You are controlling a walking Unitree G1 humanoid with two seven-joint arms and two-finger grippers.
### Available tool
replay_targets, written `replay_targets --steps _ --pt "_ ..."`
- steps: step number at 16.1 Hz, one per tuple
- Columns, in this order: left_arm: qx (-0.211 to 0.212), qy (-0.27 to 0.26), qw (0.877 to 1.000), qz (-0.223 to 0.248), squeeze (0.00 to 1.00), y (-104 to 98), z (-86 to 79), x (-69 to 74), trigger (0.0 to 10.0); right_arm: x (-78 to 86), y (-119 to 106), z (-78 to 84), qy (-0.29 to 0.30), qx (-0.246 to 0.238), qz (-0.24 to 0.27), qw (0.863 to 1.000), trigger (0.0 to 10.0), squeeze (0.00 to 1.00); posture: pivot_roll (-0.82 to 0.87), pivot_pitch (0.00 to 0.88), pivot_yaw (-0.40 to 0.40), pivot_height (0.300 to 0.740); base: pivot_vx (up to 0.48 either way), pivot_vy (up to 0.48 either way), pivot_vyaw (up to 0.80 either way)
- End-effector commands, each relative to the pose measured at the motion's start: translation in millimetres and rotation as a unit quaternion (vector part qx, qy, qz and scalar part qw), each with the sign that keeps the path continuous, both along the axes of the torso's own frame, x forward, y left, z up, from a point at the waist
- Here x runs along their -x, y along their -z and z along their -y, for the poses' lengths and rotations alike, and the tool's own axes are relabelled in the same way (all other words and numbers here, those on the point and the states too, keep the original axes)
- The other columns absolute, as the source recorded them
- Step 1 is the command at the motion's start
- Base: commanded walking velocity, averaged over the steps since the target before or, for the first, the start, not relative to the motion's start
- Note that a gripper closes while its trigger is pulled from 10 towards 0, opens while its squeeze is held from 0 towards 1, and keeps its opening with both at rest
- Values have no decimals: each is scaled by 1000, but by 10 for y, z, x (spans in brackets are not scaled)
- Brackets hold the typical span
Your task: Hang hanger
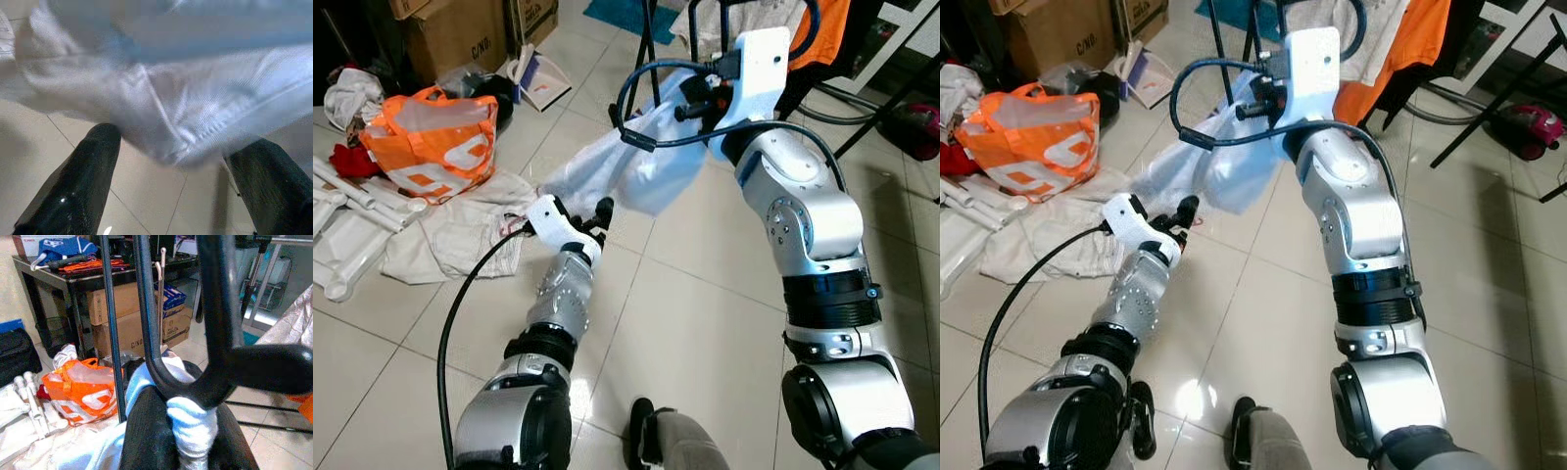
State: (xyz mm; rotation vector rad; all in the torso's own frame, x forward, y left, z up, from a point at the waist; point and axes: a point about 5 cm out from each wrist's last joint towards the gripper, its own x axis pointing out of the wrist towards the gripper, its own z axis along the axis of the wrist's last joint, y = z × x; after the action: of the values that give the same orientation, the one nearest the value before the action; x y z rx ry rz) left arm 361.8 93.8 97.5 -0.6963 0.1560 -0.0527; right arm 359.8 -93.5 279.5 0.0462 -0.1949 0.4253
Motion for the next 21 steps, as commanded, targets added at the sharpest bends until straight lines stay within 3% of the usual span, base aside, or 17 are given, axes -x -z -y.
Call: replay_targets --steps 1,13,21 --pt "16 20 1000 0 0 -17 179 14 10000 24 -45 64 8 -5 8 1000 0 0 -171 231 -179 740 0 0 0" --pt "2 -13 1000 18 0 -87 -39 -60 10000 51 -87 75 7 -5 16 1000 0 0 -174 230 -169 740 0 0 0" --pt "1 -6 999 44 0 -199 -20 -86 10000 67 -36 67 6 1 13 1000 0 0 -167 227 -156 740 0 0 0"
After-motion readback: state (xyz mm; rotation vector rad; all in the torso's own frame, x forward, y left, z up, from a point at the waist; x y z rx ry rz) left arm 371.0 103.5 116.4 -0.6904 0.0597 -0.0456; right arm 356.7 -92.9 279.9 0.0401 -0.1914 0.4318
